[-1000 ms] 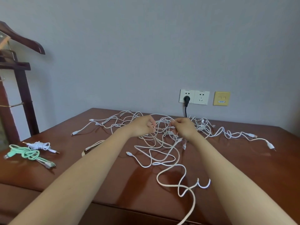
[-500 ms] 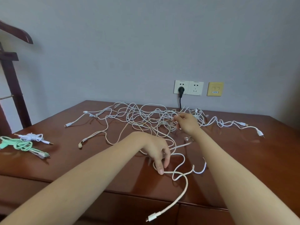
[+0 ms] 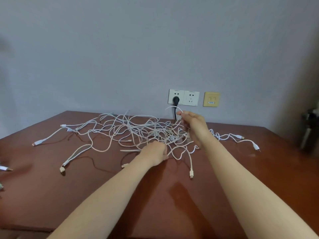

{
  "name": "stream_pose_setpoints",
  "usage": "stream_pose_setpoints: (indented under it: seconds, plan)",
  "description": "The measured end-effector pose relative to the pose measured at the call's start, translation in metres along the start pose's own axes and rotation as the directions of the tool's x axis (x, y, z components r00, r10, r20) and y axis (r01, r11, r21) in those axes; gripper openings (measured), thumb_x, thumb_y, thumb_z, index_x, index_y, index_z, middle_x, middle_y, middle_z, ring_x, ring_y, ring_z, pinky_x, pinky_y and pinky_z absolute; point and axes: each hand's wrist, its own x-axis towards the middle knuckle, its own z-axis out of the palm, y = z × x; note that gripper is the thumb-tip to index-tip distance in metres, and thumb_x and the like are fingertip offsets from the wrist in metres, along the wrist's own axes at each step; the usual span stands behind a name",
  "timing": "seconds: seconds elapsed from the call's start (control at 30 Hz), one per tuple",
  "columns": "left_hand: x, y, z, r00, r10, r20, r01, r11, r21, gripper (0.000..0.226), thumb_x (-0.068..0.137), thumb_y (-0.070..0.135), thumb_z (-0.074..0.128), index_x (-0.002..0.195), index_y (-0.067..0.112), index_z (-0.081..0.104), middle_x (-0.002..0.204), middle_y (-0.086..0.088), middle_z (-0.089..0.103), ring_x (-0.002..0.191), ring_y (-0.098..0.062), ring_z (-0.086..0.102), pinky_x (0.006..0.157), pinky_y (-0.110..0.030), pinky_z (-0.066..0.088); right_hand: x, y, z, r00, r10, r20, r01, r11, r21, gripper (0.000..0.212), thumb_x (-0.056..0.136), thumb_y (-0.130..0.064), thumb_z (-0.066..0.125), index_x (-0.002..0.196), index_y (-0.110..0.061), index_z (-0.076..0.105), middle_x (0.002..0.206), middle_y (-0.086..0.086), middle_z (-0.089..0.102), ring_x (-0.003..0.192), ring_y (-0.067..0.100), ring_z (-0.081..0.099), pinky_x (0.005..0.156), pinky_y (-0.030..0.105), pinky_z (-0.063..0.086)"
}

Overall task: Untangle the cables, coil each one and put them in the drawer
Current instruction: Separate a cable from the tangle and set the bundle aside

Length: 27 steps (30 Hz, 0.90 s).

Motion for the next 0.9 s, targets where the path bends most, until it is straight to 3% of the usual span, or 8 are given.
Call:
stream_pose_setpoints:
  seconds: [0.1, 0.2, 0.3, 0.47, 0.57, 0.67, 0.8, 0.9]
  plan:
    - [0.005, 0.006, 0.001, 0.997, 0.031, -0.072, -0.044, 0.980, -0.192, 0.007, 0.084, 0.024, 0.064, 0.079, 0.024, 0.060, 0.083, -0.001, 0.066, 0.078, -0.016, 0.062, 0.073, -0.026, 0.046, -0.001, 0.001, -0.004, 0.994, 0.081, 0.078, -0.085, 0.995, 0.055, 0.017, 0.096, -0.004, 0.044, 0.096, -0.004, 0.060, 0.054, 0.000, 0.054, 0.038, 0.004, 0.043, 0.041, 0.016, 0.038]
    - [0.000, 0.016, -0.007, 0.971, -0.062, -0.232, -0.079, 0.830, -0.552, 0.015, 0.089, 0.021, 0.057, 0.074, 0.020, 0.059, 0.064, 0.005, 0.059, 0.053, -0.006, 0.054, 0.063, -0.023, 0.044, -0.006, 0.014, -0.008, 0.972, 0.155, 0.177, -0.164, 0.986, 0.037, 0.020, 0.097, -0.008, 0.042, 0.088, -0.010, 0.059, 0.067, 0.003, 0.068, 0.049, 0.006, 0.060, 0.047, 0.015, 0.049]
    - [0.006, 0.017, -0.011, 0.939, -0.284, -0.194, 0.012, 0.591, -0.806, 0.025, 0.098, 0.027, 0.040, 0.099, 0.012, 0.060, 0.086, -0.001, 0.063, 0.066, -0.012, 0.055, 0.065, -0.027, 0.045, -0.008, 0.028, -0.009, 0.961, 0.155, 0.229, -0.157, 0.988, -0.013, 0.020, 0.096, -0.007, 0.043, 0.082, -0.015, 0.054, 0.073, 0.004, 0.069, 0.057, 0.009, 0.066, 0.051, 0.018, 0.051]
    - [0.022, 0.015, -0.020, 0.903, -0.424, 0.075, 0.136, 0.117, -0.984, 0.053, 0.101, 0.039, 0.028, 0.128, -0.001, 0.049, 0.127, -0.019, 0.055, 0.111, -0.034, 0.056, 0.084, -0.033, 0.043, -0.012, 0.049, -0.001, 0.959, 0.023, 0.281, 0.128, 0.853, -0.505, 0.013, 0.088, -0.010, 0.059, 0.076, -0.013, 0.063, 0.067, 0.003, 0.064, 0.052, 0.001, 0.054, 0.058, 0.013, 0.042]
    - [0.031, 0.016, -0.020, 0.898, -0.426, 0.111, 0.094, -0.060, -0.994, 0.037, 0.100, 0.029, 0.037, 0.122, 0.002, 0.051, 0.126, -0.017, 0.055, 0.100, -0.026, 0.058, 0.082, -0.029, 0.044, -0.008, 0.063, 0.000, 0.966, 0.014, 0.259, 0.102, 0.897, -0.430, 0.015, 0.087, -0.010, 0.062, 0.073, -0.015, 0.064, 0.070, 0.005, 0.065, 0.058, 0.009, 0.058, 0.063, 0.019, 0.050]
    - [0.037, 0.016, -0.016, 0.913, -0.388, 0.126, 0.099, -0.088, -0.991, 0.031, 0.100, 0.030, 0.037, 0.106, 0.005, 0.055, 0.101, -0.007, 0.059, 0.087, -0.018, 0.058, 0.076, -0.026, 0.046, -0.003, 0.062, -0.005, 0.959, 0.038, 0.279, 0.092, 0.895, -0.436, 0.017, 0.085, -0.012, 0.065, 0.070, -0.019, 0.064, 0.066, 0.000, 0.064, 0.050, 0.003, 0.053, 0.053, 0.011, 0.041]
    - [0.041, 0.011, -0.014, 0.920, -0.379, 0.100, 0.122, 0.035, -0.992, 0.031, 0.101, 0.022, 0.029, 0.073, 0.015, 0.042, 0.036, 0.008, 0.040, 0.029, -0.005, 0.032, 0.039, -0.016, 0.029, -0.006, 0.054, -0.007, 0.930, 0.073, 0.362, 0.099, 0.895, -0.434, 0.013, 0.082, -0.012, 0.067, 0.071, -0.018, 0.070, 0.067, -0.002, 0.068, 0.052, 0.004, 0.052, 0.052, 0.013, 0.038]
    - [0.036, 0.009, -0.013, 0.945, -0.266, 0.190, 0.230, 0.127, -0.965, 0.032, 0.098, 0.015, 0.028, 0.067, 0.016, 0.037, 0.030, 0.008, 0.025, 0.023, -0.004, 0.017, 0.038, -0.014, 0.020, -0.003, 0.052, -0.005, 0.965, -0.016, 0.262, 0.115, 0.924, -0.365, 0.019, 0.084, 0.001, 0.057, 0.077, -0.016, 0.063, 0.077, 0.007, 0.066, 0.051, 0.005, 0.052, 0.051, 0.014, 0.038]
